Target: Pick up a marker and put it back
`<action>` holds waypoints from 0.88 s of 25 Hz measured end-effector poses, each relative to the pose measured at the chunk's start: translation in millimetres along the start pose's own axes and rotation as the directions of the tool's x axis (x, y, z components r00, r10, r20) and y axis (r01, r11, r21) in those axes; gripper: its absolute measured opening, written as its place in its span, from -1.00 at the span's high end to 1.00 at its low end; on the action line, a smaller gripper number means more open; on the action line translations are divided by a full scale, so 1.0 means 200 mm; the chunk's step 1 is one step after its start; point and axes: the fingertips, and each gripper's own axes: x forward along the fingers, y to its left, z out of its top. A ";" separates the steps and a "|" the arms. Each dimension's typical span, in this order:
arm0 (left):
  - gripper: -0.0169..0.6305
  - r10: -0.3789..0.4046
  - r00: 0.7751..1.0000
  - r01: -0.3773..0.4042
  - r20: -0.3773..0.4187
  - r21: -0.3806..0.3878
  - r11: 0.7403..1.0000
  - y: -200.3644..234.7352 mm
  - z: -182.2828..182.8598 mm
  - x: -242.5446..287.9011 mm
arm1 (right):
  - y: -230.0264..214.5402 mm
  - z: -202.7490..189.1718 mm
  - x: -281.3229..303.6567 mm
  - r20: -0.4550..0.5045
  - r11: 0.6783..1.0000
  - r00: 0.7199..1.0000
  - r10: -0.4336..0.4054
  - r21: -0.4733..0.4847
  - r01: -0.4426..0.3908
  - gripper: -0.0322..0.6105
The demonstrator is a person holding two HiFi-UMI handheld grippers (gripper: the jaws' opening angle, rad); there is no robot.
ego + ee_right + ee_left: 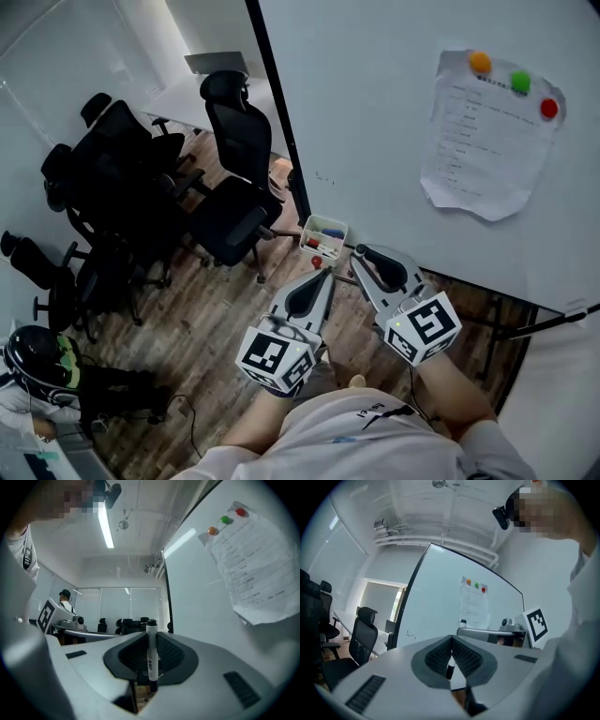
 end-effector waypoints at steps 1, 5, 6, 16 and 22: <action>0.91 0.001 1.000 -0.001 0.007 0.001 1.000 -0.02 0.01 -0.01 | 0.02 0.01 -0.02 0.003 1.000 1.000 0.004 -0.003 -0.004 0.68; 0.91 0.009 1.000 -0.009 0.019 0.005 1.000 -0.09 0.03 -0.07 | 0.08 0.03 -0.09 0.012 1.000 1.000 0.021 -0.005 -0.021 0.68; 0.91 0.012 1.000 -0.012 0.019 0.006 1.000 -0.10 0.03 -0.09 | 0.09 0.03 -0.10 0.014 1.000 1.000 0.025 -0.003 -0.025 0.68; 0.91 0.023 1.000 -0.023 0.005 0.022 1.000 -0.18 -0.01 -0.17 | 0.18 0.02 -0.17 0.022 0.999 0.998 0.051 0.001 -0.052 0.68; 0.91 0.029 1.000 -0.029 0.011 -0.016 0.999 -0.15 -0.01 -0.20 | 0.20 0.02 -0.17 0.021 0.999 0.999 0.047 -0.004 -0.047 0.68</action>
